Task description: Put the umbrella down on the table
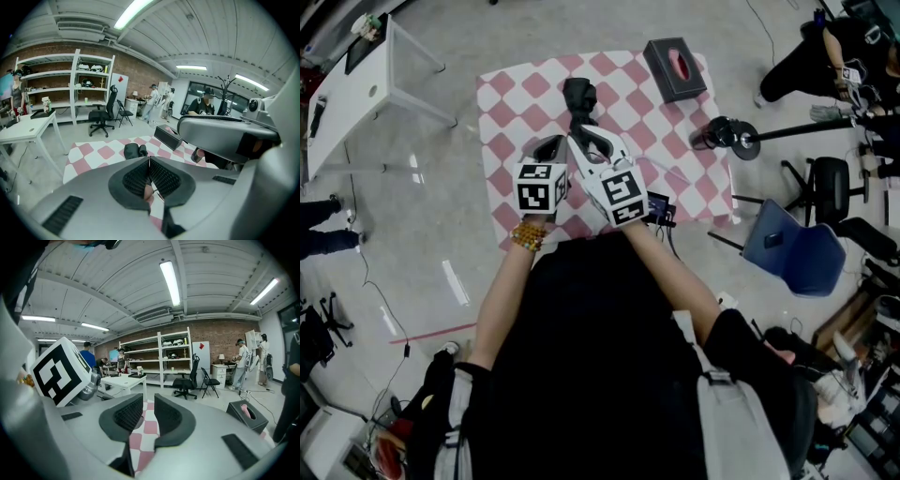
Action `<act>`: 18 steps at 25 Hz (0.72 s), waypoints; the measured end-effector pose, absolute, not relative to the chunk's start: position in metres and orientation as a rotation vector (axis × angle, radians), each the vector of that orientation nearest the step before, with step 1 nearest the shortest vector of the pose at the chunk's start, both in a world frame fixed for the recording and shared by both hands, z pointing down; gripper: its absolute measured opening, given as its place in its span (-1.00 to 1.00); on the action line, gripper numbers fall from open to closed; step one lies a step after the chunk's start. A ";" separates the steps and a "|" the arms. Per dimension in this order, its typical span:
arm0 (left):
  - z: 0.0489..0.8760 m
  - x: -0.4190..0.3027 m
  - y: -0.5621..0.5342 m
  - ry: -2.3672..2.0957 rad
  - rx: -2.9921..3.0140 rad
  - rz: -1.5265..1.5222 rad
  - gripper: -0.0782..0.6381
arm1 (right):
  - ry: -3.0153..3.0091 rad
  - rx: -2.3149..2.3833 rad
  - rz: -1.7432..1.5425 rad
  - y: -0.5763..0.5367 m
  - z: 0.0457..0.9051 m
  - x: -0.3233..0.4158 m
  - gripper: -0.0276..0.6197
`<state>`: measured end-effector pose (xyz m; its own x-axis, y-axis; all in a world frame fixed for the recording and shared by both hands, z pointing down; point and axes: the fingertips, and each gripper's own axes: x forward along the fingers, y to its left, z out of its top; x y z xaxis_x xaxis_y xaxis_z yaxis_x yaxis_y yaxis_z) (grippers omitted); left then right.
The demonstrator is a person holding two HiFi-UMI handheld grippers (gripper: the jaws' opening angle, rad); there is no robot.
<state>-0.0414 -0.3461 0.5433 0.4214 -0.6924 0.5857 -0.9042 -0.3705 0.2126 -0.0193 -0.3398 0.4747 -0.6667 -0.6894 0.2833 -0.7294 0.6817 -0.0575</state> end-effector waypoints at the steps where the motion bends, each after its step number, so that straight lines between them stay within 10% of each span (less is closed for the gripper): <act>1: 0.545 -0.042 -0.345 -1.349 2.170 0.555 -0.74 | -2.656 1.138 0.244 -0.339 0.476 -0.019 -0.67; 18: 0.555 -0.047 -0.331 -1.351 2.129 0.555 -0.74 | -2.649 1.079 0.289 -0.322 0.494 -0.023 -0.71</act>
<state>-0.0469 -0.3308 0.5549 0.4088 -0.6828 0.6055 -0.9112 -0.3417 0.2299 -0.0228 -0.3222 0.4939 -0.6878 -0.6528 0.3174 -0.7059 0.7034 -0.0831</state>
